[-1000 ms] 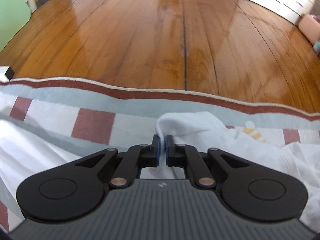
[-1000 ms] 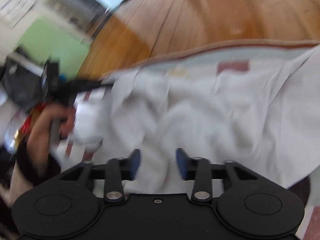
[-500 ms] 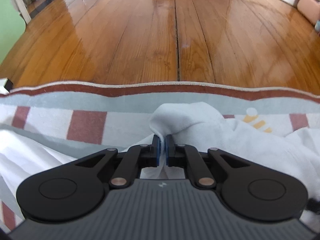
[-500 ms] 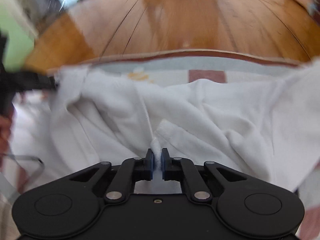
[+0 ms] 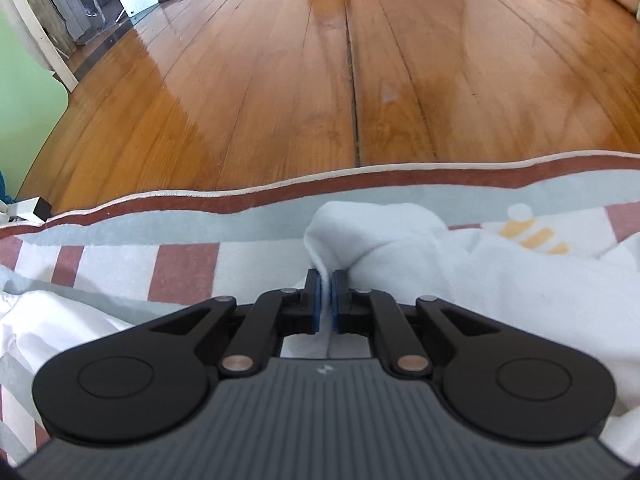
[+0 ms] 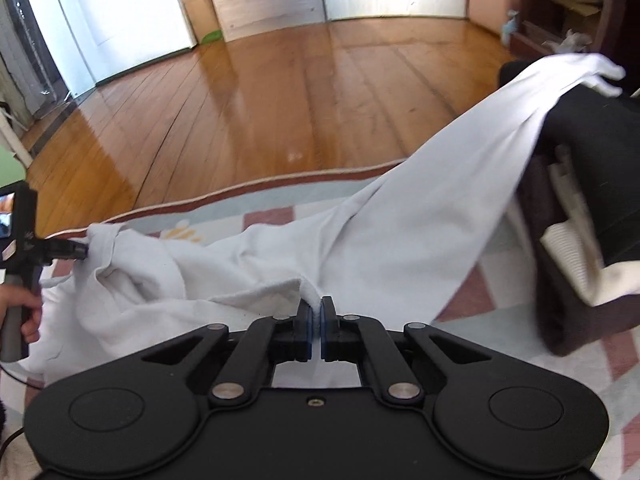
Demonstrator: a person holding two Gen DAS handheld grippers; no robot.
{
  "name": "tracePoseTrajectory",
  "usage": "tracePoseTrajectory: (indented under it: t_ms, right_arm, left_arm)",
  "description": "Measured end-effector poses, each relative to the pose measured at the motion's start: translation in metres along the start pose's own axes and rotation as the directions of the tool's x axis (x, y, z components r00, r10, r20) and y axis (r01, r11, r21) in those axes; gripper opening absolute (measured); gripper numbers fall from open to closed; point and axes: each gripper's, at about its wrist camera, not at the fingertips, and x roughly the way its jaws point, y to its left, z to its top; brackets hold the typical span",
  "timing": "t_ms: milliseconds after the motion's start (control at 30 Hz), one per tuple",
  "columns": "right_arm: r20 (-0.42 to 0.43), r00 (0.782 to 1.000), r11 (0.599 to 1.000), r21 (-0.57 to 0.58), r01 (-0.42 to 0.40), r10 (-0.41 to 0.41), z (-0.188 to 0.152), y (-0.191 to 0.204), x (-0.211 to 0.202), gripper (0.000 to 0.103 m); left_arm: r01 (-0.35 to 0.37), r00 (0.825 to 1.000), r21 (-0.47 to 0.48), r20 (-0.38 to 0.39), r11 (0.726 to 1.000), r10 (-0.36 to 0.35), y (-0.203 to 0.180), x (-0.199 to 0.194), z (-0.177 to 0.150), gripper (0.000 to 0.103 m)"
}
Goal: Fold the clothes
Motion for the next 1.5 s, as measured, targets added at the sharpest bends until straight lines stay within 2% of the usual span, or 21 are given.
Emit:
tracePoseTrajectory:
  t_ms: [133,267,367,467,633,733,867,1067,1200,1367,1467,1500]
  right_arm:
    - [0.059,0.998,1.0,-0.005,0.004,-0.003,0.007,-0.003,-0.017,0.004]
    - [0.129,0.991,1.0,0.012,0.015,-0.016,0.016,-0.011,-0.033,0.004]
    - [0.163,0.986,0.999,0.032,0.035,-0.04,0.019,-0.021,-0.041,0.004]
    - [0.162,0.983,0.996,0.038,0.083,-0.088,0.02,-0.028,-0.038,0.004]
    - [0.163,0.981,0.994,0.044,0.101,-0.106,0.021,-0.032,-0.038,0.004]
    - [0.181,0.976,0.993,0.026,0.117,-0.12,0.022,-0.029,-0.04,0.004]
    - [0.202,0.971,0.992,0.018,0.129,-0.129,0.024,-0.026,-0.045,0.004]
    - [0.22,0.965,0.99,0.026,0.137,-0.139,0.027,-0.028,-0.049,0.004]
    - [0.218,0.965,0.989,0.035,0.141,-0.146,0.026,-0.031,-0.048,0.004]
    - [0.212,0.969,0.992,0.019,0.126,-0.127,0.023,-0.023,-0.037,0.004]
    - [0.239,0.964,0.992,-0.015,0.128,-0.121,0.023,-0.016,-0.039,0.004]
    - [0.25,0.962,0.993,-0.015,0.119,-0.111,0.024,-0.016,-0.04,0.004]
  left_arm:
    - [0.01,0.997,-0.009,0.081,1.0,-0.009,0.001,-0.027,0.009,0.004]
    - [0.01,0.981,-0.041,0.194,0.999,-0.001,0.007,-0.059,0.016,0.003]
    - [0.014,0.975,-0.065,0.22,0.998,0.0,0.013,-0.071,0.017,0.003]
    - [0.023,0.978,-0.07,0.209,0.997,-0.008,0.015,-0.069,0.017,0.003]
    - [0.016,0.989,-0.053,0.15,0.998,-0.008,0.009,-0.05,0.015,0.003]
    - [0.029,0.99,-0.07,0.143,0.997,-0.018,0.01,-0.047,0.013,0.002]
    - [0.039,0.986,-0.093,0.163,0.995,-0.023,0.015,-0.053,0.012,0.002]
    - [0.047,0.968,-0.113,0.249,0.992,-0.017,0.018,-0.073,0.014,0.002]
    - [0.076,0.967,-0.123,0.249,0.99,-0.043,0.02,-0.076,0.018,0.002]
    - [0.141,0.976,-0.091,0.181,0.986,-0.123,0.003,-0.07,0.011,0.002]
    - [0.077,0.978,-0.039,0.197,0.996,-0.068,-0.01,-0.068,0.012,0.002]
    - [0.08,0.977,-0.036,0.199,0.996,-0.071,-0.01,-0.068,0.014,0.002]
